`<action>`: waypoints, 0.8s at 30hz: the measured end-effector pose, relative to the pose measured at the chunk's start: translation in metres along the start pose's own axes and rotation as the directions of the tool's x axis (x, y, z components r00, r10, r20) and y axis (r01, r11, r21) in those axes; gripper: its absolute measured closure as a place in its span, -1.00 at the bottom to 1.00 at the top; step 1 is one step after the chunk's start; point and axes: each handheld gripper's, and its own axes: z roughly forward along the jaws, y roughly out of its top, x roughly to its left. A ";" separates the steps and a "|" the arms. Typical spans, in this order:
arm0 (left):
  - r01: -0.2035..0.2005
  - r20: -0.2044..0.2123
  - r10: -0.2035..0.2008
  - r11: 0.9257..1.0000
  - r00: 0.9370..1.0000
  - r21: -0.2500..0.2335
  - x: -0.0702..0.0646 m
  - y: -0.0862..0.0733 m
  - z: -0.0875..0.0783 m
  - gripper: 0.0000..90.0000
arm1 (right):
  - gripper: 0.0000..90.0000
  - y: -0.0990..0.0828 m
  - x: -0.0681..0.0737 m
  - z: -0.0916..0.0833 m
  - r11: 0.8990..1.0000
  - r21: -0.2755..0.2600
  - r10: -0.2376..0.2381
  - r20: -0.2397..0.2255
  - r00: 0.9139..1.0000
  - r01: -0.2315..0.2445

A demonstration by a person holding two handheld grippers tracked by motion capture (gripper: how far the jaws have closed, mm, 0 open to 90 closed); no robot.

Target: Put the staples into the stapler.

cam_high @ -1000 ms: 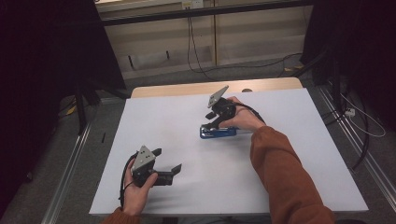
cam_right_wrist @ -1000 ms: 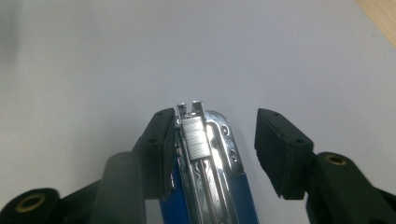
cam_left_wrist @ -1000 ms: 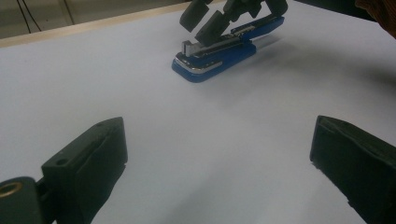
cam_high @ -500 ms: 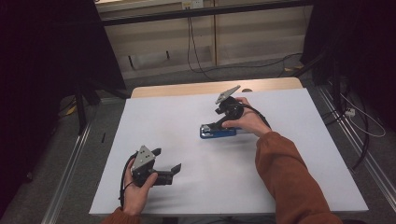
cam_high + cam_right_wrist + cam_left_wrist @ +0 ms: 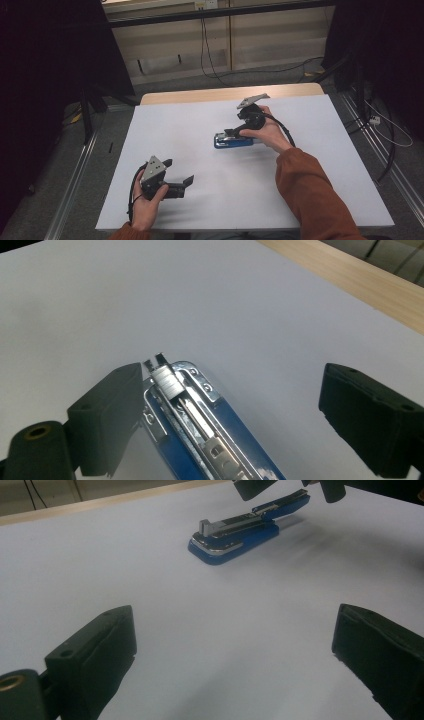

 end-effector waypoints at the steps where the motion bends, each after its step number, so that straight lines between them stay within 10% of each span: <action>1: 0.002 -0.004 -0.002 1.000 1.000 0.000 0.000 0.000 0.000 -0.91 | -0.76 -0.002 0.001 0.000 1.000 -0.005 0.017 0.014 1.000 -0.017; 24: 0.081 -0.012 -0.081 0.997 0.997 -0.006 0.008 -0.004 -0.001 -0.91 | -0.91 -0.031 0.005 -0.041 0.982 -0.162 0.135 0.213 0.968 -0.102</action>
